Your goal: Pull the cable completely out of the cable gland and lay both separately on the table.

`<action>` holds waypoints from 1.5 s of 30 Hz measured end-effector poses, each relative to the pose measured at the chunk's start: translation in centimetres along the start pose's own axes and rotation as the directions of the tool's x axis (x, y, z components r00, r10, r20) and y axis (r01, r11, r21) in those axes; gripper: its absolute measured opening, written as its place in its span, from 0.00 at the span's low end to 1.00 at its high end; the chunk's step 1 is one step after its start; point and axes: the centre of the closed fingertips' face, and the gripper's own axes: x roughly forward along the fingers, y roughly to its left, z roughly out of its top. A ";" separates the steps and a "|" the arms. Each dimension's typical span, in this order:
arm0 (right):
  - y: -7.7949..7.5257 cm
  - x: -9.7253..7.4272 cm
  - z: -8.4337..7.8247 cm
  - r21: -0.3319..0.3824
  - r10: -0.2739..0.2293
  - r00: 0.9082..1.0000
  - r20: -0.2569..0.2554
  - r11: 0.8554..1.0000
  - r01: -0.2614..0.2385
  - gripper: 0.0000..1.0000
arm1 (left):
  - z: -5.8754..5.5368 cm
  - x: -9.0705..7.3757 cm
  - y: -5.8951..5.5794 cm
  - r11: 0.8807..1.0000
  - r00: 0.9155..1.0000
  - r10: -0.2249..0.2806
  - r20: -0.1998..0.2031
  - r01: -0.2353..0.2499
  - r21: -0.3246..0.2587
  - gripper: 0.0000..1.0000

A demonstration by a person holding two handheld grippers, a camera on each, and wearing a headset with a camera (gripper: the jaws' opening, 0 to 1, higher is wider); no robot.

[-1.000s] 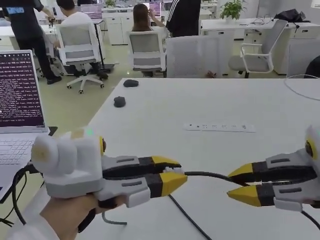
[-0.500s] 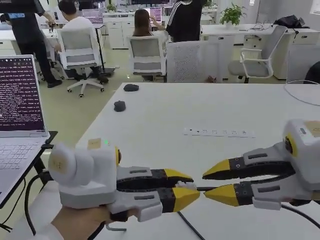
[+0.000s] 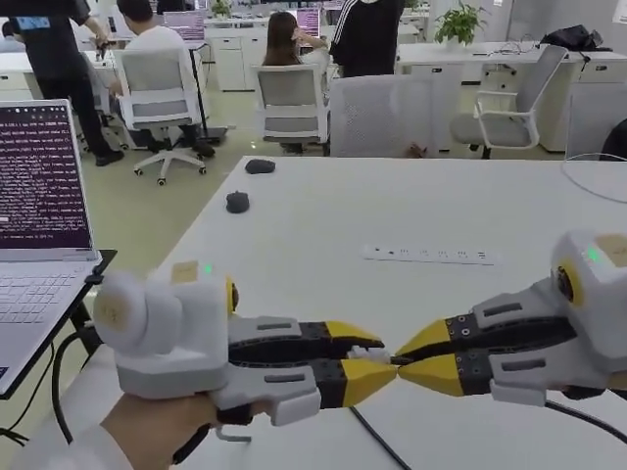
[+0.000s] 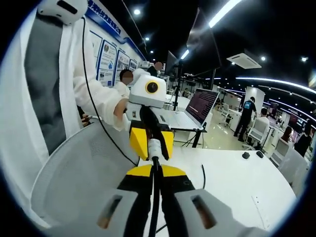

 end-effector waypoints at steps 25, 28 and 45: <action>-0.6 -0.8 0.3 0.002 -0.034 0.999 0.029 0.999 0.034 0.02 | -0.2 -0.4 0.9 0.998 0.999 0.035 -0.024 -0.033 0.055 0.17; -1.0 -1.4 -0.2 0.014 -0.047 0.998 0.028 0.999 0.047 0.02 | -0.2 -1.0 1.4 0.998 0.999 0.052 -0.013 -0.051 0.038 0.16; -1.6 -3.9 -5.4 0.104 -0.111 0.992 -0.060 0.988 0.117 0.02 | -0.6 -2.1 2.3 0.995 0.995 0.095 -0.019 -0.095 0.029 0.17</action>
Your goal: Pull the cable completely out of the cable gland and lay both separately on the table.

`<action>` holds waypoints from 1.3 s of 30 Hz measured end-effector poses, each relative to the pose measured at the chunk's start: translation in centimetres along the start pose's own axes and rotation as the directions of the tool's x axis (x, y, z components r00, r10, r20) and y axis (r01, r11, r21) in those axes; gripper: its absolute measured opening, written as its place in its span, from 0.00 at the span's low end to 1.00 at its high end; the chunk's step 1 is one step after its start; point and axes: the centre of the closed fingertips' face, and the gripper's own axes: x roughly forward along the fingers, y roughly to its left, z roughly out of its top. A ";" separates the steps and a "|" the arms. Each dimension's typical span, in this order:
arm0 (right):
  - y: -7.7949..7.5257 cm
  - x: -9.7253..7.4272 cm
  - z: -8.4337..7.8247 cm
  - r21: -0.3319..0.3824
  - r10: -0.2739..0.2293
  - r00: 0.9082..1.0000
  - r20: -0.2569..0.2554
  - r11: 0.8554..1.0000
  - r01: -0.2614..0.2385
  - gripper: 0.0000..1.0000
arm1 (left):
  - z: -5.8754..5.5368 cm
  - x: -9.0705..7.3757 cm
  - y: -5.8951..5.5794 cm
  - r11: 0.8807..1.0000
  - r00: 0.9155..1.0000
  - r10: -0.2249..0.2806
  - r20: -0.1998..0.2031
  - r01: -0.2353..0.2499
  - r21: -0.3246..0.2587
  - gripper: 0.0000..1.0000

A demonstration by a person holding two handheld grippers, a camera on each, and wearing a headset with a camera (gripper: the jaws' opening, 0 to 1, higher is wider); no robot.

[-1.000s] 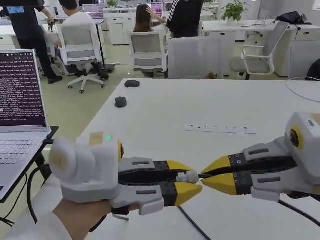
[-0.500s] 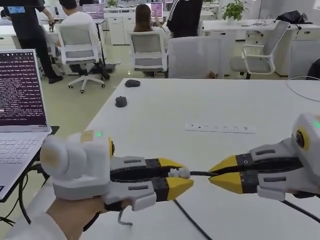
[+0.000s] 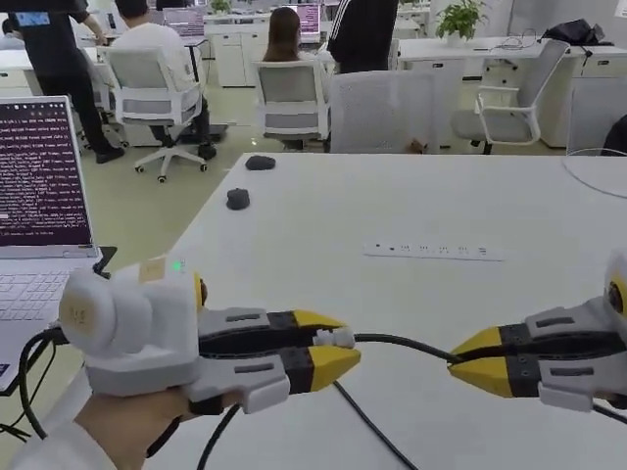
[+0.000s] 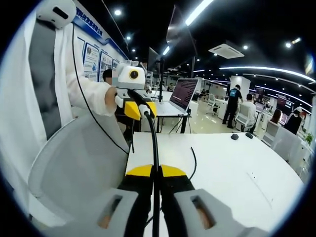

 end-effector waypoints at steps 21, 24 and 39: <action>-0.2 -0.5 -1.6 0.027 -0.040 0.999 -0.033 0.999 0.041 0.03 | 0.5 -0.1 0.2 1.000 1.000 0.010 0.019 -0.010 0.002 0.17; -0.5 -0.5 -1.4 0.014 -0.059 0.997 -0.043 0.998 0.060 0.05 | 0.7 0.0 0.1 1.000 1.000 0.003 0.024 -0.004 0.008 0.17; -0.2 2.0 4.2 -0.137 -0.028 1.000 0.009 0.990 0.029 0.23 | 0.5 1.5 -1.1 0.997 0.999 -0.049 -0.004 0.049 0.066 0.17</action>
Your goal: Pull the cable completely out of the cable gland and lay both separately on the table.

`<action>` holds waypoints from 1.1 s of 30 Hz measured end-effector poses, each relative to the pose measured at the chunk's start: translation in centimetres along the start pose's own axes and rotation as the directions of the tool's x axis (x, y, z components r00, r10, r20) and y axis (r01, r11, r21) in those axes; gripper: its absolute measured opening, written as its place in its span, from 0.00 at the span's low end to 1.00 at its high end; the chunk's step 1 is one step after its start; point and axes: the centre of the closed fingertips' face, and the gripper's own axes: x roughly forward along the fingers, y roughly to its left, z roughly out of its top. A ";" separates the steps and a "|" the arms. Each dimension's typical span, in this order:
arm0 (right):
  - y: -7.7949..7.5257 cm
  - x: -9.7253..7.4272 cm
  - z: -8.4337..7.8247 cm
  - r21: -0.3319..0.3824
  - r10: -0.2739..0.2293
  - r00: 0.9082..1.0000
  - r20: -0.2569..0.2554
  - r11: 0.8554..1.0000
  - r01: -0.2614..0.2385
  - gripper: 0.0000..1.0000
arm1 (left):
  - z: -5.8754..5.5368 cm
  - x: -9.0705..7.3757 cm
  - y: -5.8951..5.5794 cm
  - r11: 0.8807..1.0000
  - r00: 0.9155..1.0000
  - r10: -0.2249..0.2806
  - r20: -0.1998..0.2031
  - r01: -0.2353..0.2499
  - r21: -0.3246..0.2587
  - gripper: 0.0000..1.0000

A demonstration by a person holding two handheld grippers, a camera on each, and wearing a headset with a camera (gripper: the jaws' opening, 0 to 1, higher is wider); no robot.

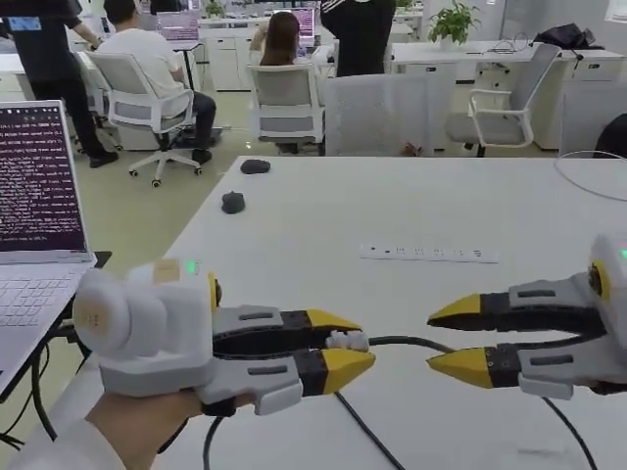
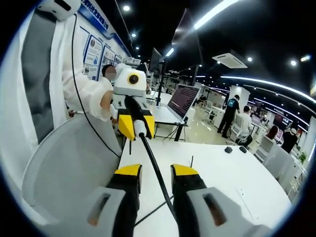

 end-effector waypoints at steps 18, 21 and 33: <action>1.0 2.6 1.2 -0.047 0.079 0.997 0.025 0.996 -0.077 0.10 | 0.0 0.3 -0.3 1.000 1.000 -0.013 0.002 0.013 -0.008 0.17; 1.1 2.6 1.2 -0.048 0.080 0.997 0.024 0.996 -0.078 0.08 | 0.0 0.4 -0.3 1.000 1.000 -0.013 0.002 0.013 -0.008 0.17; 1.5 2.8 1.0 -0.029 0.088 0.996 0.029 0.996 -0.088 0.06 | -0.1 0.2 -0.2 1.000 1.000 -0.011 -0.004 0.011 -0.010 0.17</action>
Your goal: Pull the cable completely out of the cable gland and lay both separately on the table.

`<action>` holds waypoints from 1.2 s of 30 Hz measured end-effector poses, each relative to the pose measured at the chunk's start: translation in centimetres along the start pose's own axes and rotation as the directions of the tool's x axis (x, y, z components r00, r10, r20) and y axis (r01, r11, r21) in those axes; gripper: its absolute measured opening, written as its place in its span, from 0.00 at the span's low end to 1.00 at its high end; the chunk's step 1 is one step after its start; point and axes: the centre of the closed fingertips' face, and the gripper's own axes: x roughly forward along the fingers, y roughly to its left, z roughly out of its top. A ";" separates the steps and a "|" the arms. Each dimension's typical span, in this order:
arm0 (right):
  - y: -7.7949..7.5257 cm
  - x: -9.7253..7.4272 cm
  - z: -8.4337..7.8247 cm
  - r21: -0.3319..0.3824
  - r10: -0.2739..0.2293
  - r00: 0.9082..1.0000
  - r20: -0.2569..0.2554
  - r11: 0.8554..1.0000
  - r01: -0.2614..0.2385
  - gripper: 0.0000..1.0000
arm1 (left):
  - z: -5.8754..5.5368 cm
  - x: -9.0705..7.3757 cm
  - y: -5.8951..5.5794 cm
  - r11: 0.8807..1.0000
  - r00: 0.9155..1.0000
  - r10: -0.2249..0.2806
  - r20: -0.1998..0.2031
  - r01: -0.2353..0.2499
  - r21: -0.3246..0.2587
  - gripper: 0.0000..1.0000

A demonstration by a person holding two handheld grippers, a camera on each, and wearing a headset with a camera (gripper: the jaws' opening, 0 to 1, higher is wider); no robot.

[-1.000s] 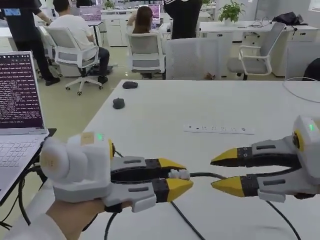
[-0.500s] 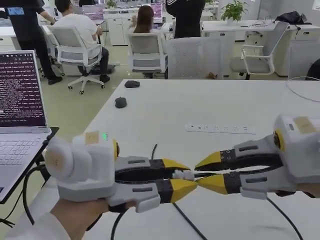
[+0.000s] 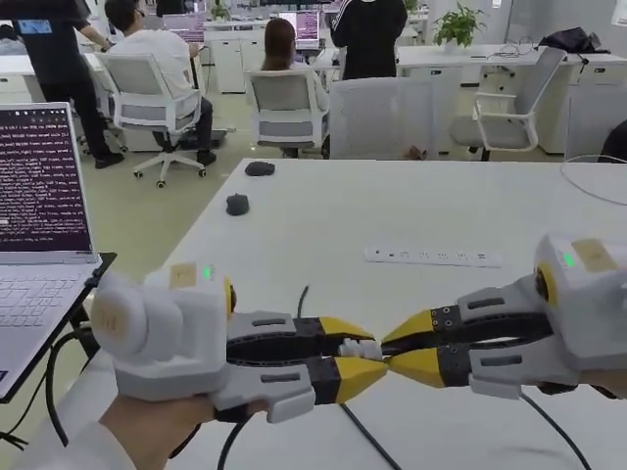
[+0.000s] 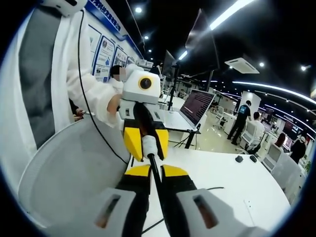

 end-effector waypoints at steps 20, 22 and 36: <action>-0.5 -2.0 -2.4 0.060 -0.064 0.998 -0.028 0.996 0.065 0.04 | -0.1 -1.5 1.0 0.999 0.999 0.034 0.005 -0.034 -0.010 0.17; -0.6 -2.2 -2.9 0.071 -0.072 0.997 -0.035 0.995 0.074 0.04 | -0.1 -1.8 1.1 0.999 0.999 0.035 0.004 -0.035 -0.011 0.17; -0.3 -3.2 -4.7 0.141 -0.131 0.989 -0.063 0.980 0.139 0.05 | -0.4 -2.9 1.9 0.999 1.000 0.029 0.012 -0.029 -0.029 0.17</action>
